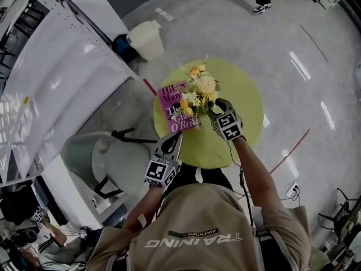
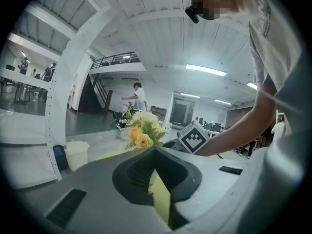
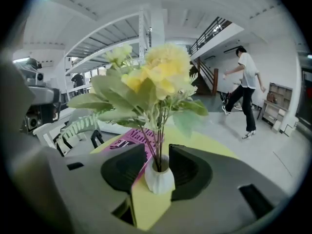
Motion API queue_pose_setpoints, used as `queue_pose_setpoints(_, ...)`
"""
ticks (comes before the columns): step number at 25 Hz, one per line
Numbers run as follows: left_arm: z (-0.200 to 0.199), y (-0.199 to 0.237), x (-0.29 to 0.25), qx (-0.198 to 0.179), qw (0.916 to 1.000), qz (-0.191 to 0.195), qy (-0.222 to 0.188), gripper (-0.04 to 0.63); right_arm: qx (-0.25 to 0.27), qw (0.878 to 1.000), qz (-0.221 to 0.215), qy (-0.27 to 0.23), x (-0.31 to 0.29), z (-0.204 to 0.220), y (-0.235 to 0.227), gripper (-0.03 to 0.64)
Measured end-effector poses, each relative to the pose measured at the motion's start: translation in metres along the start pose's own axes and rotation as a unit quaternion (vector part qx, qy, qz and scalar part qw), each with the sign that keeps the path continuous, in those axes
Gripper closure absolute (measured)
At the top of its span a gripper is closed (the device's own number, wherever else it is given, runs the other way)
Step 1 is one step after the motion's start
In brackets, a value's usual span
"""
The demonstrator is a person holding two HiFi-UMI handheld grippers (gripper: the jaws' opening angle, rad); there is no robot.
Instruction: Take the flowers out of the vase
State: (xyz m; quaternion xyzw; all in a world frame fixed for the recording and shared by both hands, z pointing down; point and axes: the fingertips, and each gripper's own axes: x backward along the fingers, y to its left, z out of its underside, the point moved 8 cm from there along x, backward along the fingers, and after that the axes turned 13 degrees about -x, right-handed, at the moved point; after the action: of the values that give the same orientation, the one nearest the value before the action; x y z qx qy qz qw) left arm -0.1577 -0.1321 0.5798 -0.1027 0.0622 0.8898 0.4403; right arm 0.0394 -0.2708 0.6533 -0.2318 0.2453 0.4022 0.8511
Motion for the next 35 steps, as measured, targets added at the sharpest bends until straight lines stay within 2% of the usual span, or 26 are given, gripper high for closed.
queue_pose_setpoints(7,-0.003,0.001,-0.004,0.006,0.9998,-0.018,0.011,0.594,0.009,1.0,-0.027,0.012,-0.018,-0.006,-0.003,0.457)
queue_pose_setpoints(12,-0.002,0.002,-0.008,0.008,0.9997,-0.018,0.013,0.594,0.015,0.999,-0.037,0.011,-0.02,-0.008,-0.003,0.521)
queue_pose_setpoints(16,-0.002,0.004,-0.007,0.008,0.9997,-0.019,0.016,0.594,0.031,0.999,-0.035,-0.017,-0.013,-0.015,-0.002,0.546)
queue_pose_setpoints(27,-0.008,-0.006,-0.009,0.002,1.0,-0.005,0.007,0.594,-0.023,0.99,-0.046,-0.129,0.026,-0.068,-0.006,0.561)
queue_pose_setpoints(35,-0.012,-0.011,-0.012,-0.005,0.9999,0.01,-0.004,0.594,-0.029,0.983,-0.027,-0.177,0.063,-0.091,-0.011,0.561)
